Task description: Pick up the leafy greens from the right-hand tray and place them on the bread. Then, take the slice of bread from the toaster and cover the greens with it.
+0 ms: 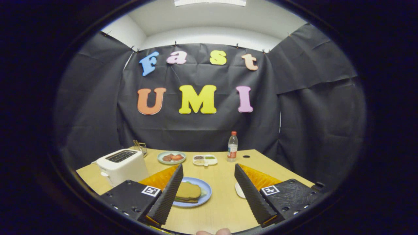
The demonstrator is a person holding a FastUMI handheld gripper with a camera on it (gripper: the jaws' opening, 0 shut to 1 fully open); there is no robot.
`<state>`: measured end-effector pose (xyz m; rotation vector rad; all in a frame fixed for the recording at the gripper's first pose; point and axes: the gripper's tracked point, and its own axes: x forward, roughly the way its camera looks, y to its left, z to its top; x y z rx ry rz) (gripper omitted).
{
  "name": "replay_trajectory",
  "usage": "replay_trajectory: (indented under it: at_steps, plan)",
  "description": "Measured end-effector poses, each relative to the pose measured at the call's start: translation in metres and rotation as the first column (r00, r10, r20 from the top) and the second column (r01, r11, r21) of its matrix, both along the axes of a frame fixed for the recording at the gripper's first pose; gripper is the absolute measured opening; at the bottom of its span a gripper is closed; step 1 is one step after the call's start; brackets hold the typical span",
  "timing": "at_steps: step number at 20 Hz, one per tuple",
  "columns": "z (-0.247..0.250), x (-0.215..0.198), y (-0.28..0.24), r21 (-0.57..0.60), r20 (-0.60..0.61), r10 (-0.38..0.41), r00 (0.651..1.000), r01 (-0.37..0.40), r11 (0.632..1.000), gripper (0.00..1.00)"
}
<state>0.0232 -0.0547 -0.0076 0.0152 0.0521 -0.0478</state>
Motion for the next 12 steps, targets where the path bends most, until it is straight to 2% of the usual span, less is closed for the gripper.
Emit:
replay_trajectory:
  at_steps: [5, 8, 12]
  plan:
    - [0.031, -0.04, 0.028, 0.013, 0.053, 0.03, 0.998, -0.031, 0.999, 0.95]
    - [0.028, -0.051, 0.056, -0.009, 0.058, 0.069, 0.996, -0.069, 0.998, 0.96]
    - [0.014, -0.053, 0.074, 0.029, 0.021, 0.121, 0.992, -0.121, 0.992, 0.94]
